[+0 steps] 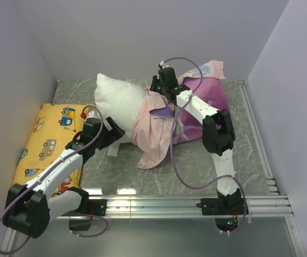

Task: Remove the pillowcase from the pillow

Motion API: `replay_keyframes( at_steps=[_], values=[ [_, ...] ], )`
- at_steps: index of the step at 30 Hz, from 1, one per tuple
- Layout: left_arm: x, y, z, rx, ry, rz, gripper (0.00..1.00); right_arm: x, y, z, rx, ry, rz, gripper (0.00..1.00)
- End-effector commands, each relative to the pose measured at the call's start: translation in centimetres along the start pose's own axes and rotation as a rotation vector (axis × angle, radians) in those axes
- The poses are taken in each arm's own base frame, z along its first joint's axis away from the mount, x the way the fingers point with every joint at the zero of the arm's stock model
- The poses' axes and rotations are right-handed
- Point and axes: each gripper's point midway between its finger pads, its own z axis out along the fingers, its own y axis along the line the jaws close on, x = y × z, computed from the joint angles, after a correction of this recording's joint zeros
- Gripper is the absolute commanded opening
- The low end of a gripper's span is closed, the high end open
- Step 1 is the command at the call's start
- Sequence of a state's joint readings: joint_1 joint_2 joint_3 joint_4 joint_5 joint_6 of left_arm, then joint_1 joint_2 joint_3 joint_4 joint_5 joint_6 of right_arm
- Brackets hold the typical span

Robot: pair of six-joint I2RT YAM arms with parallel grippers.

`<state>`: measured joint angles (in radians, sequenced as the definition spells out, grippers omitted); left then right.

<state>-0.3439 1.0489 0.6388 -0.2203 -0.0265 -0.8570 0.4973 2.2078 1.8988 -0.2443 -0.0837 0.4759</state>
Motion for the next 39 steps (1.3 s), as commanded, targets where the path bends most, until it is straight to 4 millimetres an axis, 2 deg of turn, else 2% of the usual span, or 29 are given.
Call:
replay_keyframes(
  at_steps=[1,4,6,7,8,10,11,12,13,14,17,19,20,21,23,24,26,27,28,29,32,34,38,39],
  values=[
    [-2.5,-2.0,1.4,0.072,-0.111,-0.028,0.99,9.6,-2.2,-1.0,0.062,0.332,-0.013,0.26],
    [-2.9,-2.4,2.9,0.099,-0.145,-0.039,0.99,9.9,-0.7,-2.0,0.025,0.358,-0.054,0.4],
    [-3.5,-2.6,3.5,0.104,-0.169,-0.039,0.99,11.0,0.4,-2.6,0.0,0.399,-0.096,0.45],
    [-3.8,-2.7,3.8,0.094,-0.175,-0.04,0.99,10.9,0.7,-2.6,-0.005,0.404,-0.11,0.47],
    [-3.4,-2.2,4.7,0.07,-0.157,-0.033,0.98,11.2,0.7,-2.6,-0.005,0.42,-0.131,0.5],
    [-3.5,-2.4,5.4,0.061,-0.153,-0.034,0.6,11.9,1.3,-2.9,-0.005,0.443,-0.159,0.52],
    [-3.2,-2.1,6.0,0.046,-0.143,-0.04,0.23,11.9,1.4,-3.1,-0.002,0.443,-0.174,0.54],
    [-3.3,-2.0,6.1,0.041,-0.142,-0.045,0.03,11.4,1.6,-3.5,0.002,0.431,-0.181,0.54],
    [-3.1,-1.7,6.2,0.024,-0.136,-0.047,0.0,11.4,1.4,-3.8,0.017,0.425,-0.187,0.55],
    [-3.1,-1.8,6.2,0.026,-0.133,-0.049,0.01,10.9,1.4,-4.1,0.024,0.41,-0.189,0.56],
    [-3.3,-2.0,5.3,0.022,-0.133,-0.056,0.0,7.3,1.1,-6.1,0.102,0.297,-0.216,0.63],
    [-3.5,-2.1,4.5,0.018,-0.13,-0.056,0.0,3.6,2.0,-8.7,0.125,0.193,-0.227,0.68],
    [-3.7,-2.3,4.2,0.019,-0.13,-0.056,0.0,1.8,1.6,-9.8,0.174,0.133,-0.235,0.7],
    [-4.1,-2.8,3.8,0.033,-0.139,-0.054,0.0,-1.0,2.7,-12.3,0.163,0.048,-0.231,0.72],
    [-4.0,-2.9,2.9,0.034,-0.123,-0.058,0.0,-4.0,3.4,-15.2,0.172,-0.056,-0.222,0.78],
    [-4.2,-3.2,2.6,0.039,-0.126,-0.059,0.0,-6.1,4.4,-18.0,0.149,-0.131,-0.214,0.79],
    [-4.2,-3.4,2.0,0.036,-0.114,-0.061,0.0,-7.9,5.3,-20.7,0.126,-0.195,-0.203,0.82],
    [-4.6,-3.9,1.8,0.042,-0.118,-0.061,0.01,-9.0,5.8,-23.0,0.115,-0.237,-0.197,0.82],
    [-4.7,-4.2,1.6,0.048,-0.115,-0.06,0.0,-9.4,5.9,-24.0,0.11,-0.252,-0.193,0.83],
    [-4.9,-4.6,1.3,0.063,-0.112,-0.061,0.0,-10.1,6.3,-25.8,0.09,-0.286,-0.189,0.83],
    [-5.3,-5.5,0.5,0.097,-0.122,-0.068,0.0,-9.7,5.9,-27.3,0.091,-0.305,-0.186,0.84],
    [-5.5,-5.7,-0.1,0.105,-0.127,-0.068,0.01,-8.8,5.2,-28.6,0.098,-0.306,-0.171,0.84],
    [-5.8,-5.9,-0.7,0.107,-0.136,-0.056,0.01,-4.5,2.0,-29.1,0.146,-0.287,-0.131,0.84],
    [-6.0,-6.0,-0.9,0.111,-0.141,-0.054,0.0,-2.2,0.3,-28.8,0.167,-0.269,-0.127,0.84]
  ],
)
